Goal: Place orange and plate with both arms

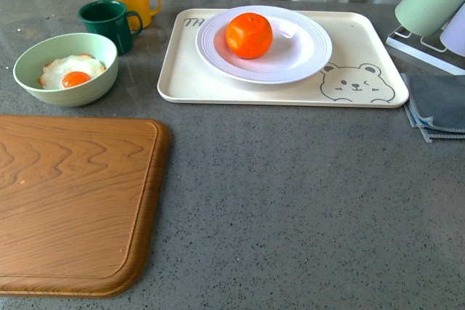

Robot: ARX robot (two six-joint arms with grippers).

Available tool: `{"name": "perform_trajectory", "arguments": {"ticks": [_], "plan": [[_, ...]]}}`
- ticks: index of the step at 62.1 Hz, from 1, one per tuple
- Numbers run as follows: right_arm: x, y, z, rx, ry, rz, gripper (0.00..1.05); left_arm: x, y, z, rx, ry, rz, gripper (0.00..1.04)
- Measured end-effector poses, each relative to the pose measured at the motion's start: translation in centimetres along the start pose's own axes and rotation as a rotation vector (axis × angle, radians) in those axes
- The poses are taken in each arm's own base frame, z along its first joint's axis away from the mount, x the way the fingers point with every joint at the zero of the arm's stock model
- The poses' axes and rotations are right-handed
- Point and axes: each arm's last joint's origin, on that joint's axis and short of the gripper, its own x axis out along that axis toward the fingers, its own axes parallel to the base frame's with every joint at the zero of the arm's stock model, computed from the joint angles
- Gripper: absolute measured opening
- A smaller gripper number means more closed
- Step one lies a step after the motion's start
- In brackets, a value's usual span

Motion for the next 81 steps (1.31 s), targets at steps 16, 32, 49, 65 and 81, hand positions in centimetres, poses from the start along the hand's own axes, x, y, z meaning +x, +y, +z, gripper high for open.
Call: {"name": "perform_trajectory", "arguments": {"ticks": [16,32,49,65,81], "plan": [[-3.4,-1.1,0.0,-0.017,0.002,-0.004,0.02,0.0,0.0,0.0,0.0,0.0,0.0,0.96],[-5.6,-2.3,0.1,-0.018,-0.001,-0.003,0.02,0.0,0.0,0.0,0.0,0.0,0.0,0.96],[-7.4,-2.3,0.3,-0.018,-0.007,-0.002,0.02,0.0,0.0,0.0,0.0,0.0,0.0,0.96],[-8.6,-2.3,0.9,-0.018,-0.026,-0.002,0.02,0.0,0.0,0.0,0.0,0.0,0.0,0.96],[-9.8,-2.3,1.2,-0.018,-0.036,-0.002,0.02,0.0,0.0,0.0,0.0,0.0,0.0,0.96]]}}
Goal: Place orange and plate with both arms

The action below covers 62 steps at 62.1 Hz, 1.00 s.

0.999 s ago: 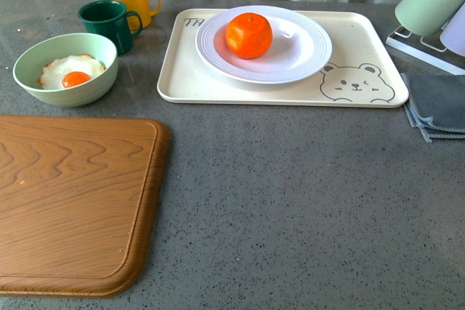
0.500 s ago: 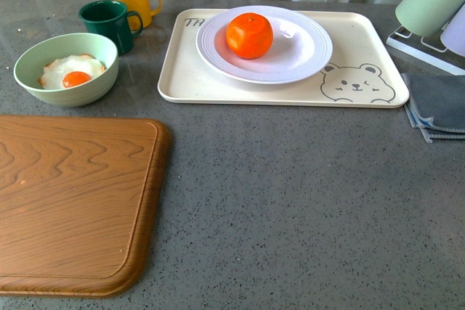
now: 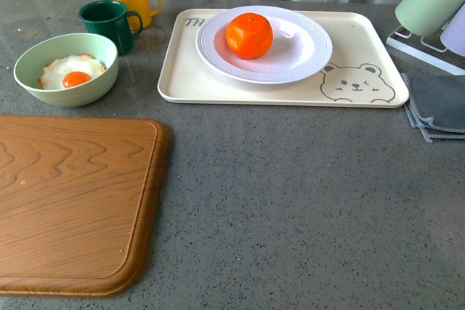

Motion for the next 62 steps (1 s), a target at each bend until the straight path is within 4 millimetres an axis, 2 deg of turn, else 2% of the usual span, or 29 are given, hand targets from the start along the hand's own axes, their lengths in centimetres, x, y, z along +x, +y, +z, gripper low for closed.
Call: {"name": "perform_trajectory", "arguments": {"ticks": [56,62], "plan": [[-2.6,0.0,-0.2,0.0,0.004,0.0,0.02,0.0,0.0,0.0,0.0,0.0,0.0,0.96],[-2.6,0.0,-0.2,-0.002,0.003,0.0,0.18,0.0,0.0,0.0,0.0,0.0,0.0,0.96]]}}
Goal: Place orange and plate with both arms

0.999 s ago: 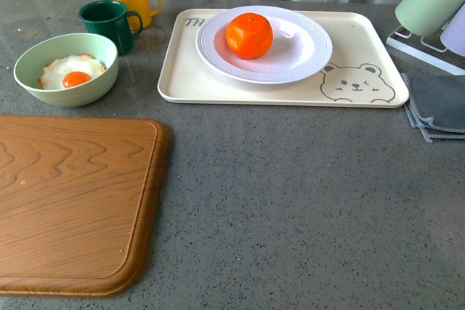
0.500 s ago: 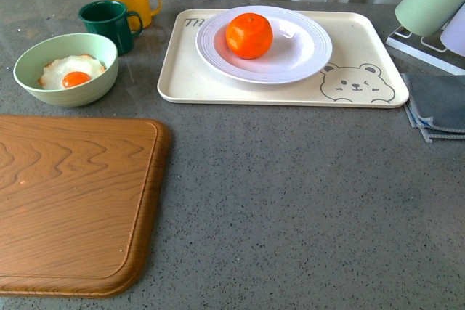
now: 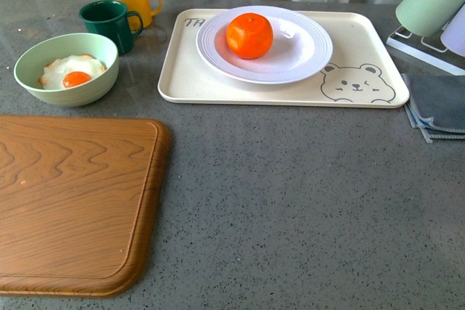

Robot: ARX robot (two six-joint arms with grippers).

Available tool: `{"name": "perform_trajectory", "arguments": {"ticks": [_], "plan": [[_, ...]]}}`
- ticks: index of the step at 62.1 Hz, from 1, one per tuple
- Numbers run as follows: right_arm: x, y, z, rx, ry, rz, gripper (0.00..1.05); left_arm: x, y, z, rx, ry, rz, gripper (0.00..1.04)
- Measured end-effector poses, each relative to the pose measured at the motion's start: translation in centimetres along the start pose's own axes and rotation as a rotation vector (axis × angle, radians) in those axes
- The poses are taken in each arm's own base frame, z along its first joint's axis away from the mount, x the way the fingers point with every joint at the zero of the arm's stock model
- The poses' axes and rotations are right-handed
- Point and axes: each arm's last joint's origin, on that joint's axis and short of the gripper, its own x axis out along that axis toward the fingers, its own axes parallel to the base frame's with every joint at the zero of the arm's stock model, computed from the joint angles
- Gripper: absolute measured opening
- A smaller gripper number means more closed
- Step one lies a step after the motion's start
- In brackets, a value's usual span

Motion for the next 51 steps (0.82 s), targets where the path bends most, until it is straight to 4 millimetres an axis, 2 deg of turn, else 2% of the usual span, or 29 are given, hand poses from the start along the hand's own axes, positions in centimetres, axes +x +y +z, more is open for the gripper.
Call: {"name": "perform_trajectory", "arguments": {"ticks": [9,17,26,51], "plan": [[-0.01,0.0,0.0,0.0,0.0,0.0,0.42,0.0,0.0,0.0,0.0,0.0,0.0,0.96],[-0.01,0.0,0.0,0.0,0.0,0.0,0.72,0.0,0.0,0.0,0.0,0.0,0.0,0.96],[-0.01,0.0,0.0,0.0,0.0,0.0,0.96,0.0,0.0,0.0,0.0,0.0,0.0,0.96],[-0.01,0.0,0.0,0.0,0.0,0.0,0.96,0.0,0.0,0.0,0.0,0.0,0.0,0.96]]}}
